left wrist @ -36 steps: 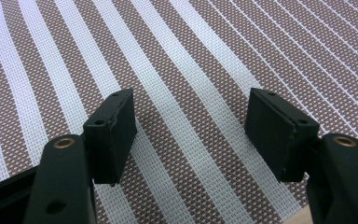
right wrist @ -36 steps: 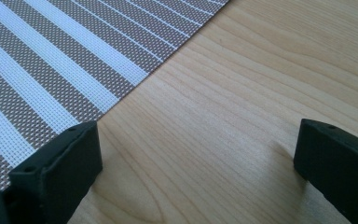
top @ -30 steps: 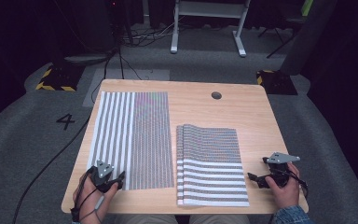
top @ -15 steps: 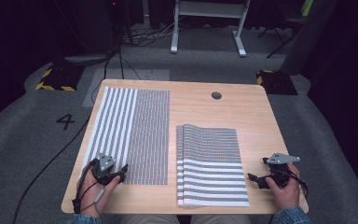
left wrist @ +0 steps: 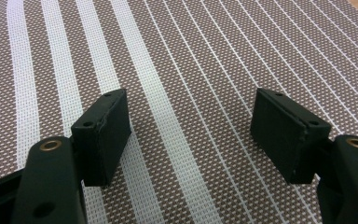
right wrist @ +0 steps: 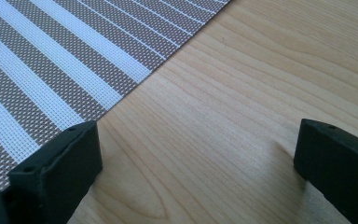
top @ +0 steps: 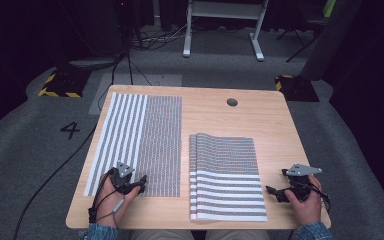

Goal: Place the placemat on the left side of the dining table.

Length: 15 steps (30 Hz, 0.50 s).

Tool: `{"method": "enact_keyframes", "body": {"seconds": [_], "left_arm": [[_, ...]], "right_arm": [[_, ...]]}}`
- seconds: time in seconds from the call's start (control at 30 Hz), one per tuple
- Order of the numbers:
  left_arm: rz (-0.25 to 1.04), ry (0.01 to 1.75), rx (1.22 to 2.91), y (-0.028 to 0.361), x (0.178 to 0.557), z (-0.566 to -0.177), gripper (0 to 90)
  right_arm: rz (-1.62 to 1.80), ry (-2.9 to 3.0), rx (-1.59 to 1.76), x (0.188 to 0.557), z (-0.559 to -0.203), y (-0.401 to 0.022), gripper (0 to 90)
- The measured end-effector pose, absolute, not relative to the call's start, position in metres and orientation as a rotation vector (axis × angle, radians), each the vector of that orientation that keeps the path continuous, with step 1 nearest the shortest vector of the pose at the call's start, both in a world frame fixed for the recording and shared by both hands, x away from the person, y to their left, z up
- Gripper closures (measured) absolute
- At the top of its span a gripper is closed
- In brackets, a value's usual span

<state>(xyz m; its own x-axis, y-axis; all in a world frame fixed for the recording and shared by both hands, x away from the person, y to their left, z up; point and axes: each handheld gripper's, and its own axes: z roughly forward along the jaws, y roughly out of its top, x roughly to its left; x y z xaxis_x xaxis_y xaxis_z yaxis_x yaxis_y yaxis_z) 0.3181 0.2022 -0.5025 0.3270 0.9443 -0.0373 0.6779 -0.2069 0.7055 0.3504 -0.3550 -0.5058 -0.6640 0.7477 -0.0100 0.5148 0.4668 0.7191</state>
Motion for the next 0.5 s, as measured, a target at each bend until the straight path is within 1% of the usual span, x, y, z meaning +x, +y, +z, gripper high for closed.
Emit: {"method": "enact_keyframes", "body": {"seconds": [0.5], "left_arm": [[0.562,1.475,1.933,0.2008,0.3273,-0.5024,29.2]], "right_arm": [[1.018,2.392,1.079,0.3502,-0.5057,-0.3546,1.0]]}}
